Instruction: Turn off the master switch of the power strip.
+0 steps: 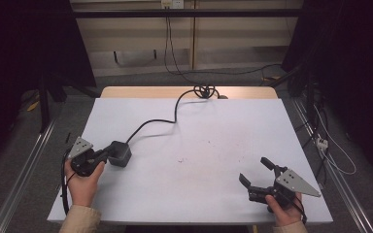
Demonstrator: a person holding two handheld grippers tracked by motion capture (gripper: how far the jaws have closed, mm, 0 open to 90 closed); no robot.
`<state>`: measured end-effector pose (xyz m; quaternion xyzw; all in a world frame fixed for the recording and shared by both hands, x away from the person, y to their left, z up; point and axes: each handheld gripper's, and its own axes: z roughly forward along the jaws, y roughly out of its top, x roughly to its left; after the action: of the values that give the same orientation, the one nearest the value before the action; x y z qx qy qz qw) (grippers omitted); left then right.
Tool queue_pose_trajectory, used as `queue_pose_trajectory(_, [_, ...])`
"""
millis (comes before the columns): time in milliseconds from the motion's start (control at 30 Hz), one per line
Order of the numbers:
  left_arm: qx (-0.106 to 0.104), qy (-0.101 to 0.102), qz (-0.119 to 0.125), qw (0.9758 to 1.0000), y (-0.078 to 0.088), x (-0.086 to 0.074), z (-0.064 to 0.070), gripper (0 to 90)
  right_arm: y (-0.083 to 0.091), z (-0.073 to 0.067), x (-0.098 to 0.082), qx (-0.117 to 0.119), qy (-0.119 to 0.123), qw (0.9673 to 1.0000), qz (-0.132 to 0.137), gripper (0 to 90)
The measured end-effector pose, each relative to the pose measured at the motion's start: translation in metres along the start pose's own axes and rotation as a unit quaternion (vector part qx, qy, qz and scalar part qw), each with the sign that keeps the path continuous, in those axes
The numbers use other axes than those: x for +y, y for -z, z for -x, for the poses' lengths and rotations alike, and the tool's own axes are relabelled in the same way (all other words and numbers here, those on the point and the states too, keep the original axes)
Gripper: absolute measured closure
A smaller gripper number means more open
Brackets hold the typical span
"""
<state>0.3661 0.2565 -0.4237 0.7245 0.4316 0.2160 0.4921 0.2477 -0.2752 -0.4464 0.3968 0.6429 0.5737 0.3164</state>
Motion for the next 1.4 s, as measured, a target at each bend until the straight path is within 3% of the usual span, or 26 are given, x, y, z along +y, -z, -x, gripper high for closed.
queue_pose_trajectory(167, [-0.001,0.004,0.003,1.0,0.0008,0.0003,-0.0005,89.7,0.0,0.0,0.0001,0.0,0.0,1.0,0.0,4.7])
queue_pose_trajectory(600, [0.003,0.008,0.006,0.9999,0.0011,0.0016,-0.001,70.6,0.0,-0.0001,0.0001,0.001,0.0,1.0,0.0,4.7])
queue_pose_trajectory(867, [-0.006,0.01,0.003,0.9999,-0.0001,0.0026,0.0008,62.0,-0.0001,-0.0002,0.0001,0.002,0.0,1.0,0.0,4.7])
queue_pose_trajectory(1167, [-0.014,0.016,0.002,0.9998,-0.0003,0.0031,0.0022,42.8,-0.0013,-0.0002,0.0007,0.002,-0.001,1.0,0.001,4.7])
queue_pose_trajectory(1400, [-0.008,0.022,0.008,0.9997,0.0008,0.0036,0.0026,25.3,-0.002,-0.0012,0.0008,0.004,0.0,1.0,0.0,4.7])
